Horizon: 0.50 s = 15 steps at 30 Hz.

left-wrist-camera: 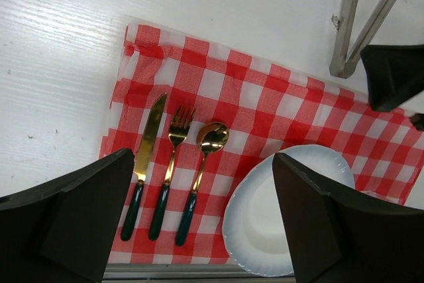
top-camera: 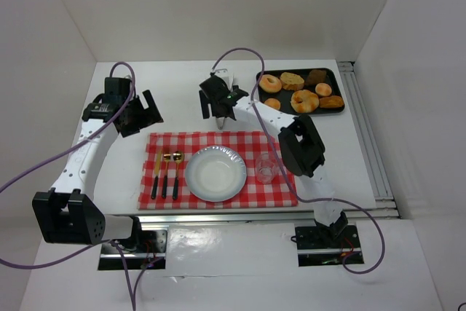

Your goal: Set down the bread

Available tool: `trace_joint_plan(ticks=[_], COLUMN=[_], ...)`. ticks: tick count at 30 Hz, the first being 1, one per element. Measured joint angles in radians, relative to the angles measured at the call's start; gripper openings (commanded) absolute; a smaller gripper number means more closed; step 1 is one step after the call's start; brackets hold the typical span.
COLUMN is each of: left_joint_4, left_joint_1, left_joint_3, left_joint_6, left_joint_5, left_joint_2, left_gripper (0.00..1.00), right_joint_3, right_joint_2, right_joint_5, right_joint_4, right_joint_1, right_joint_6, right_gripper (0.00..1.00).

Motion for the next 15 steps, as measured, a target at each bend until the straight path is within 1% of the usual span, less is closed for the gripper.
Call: trace_joint_plan(ticks=[9,15], left_joint_4=[-0.003,-0.003], left_joint_1=[0.0,0.0], left_joint_3=[-0.008,-0.017], left_joint_6=[0.018,0.018], left_joint_5=[-0.004,-0.003], left_joint_2=[-0.006,-0.006], left_gripper=[0.99,0.99], right_joint_3=[0.092,0.275], right_joint_2=[0.156,0.299], right_joint_5=[-0.058,-0.066], right_joint_4=[0.007,0.024], right_joint_1=[-0.047,-0.069], right_joint_6=[-0.006,-0.015], right_gripper=[0.99,0.99])
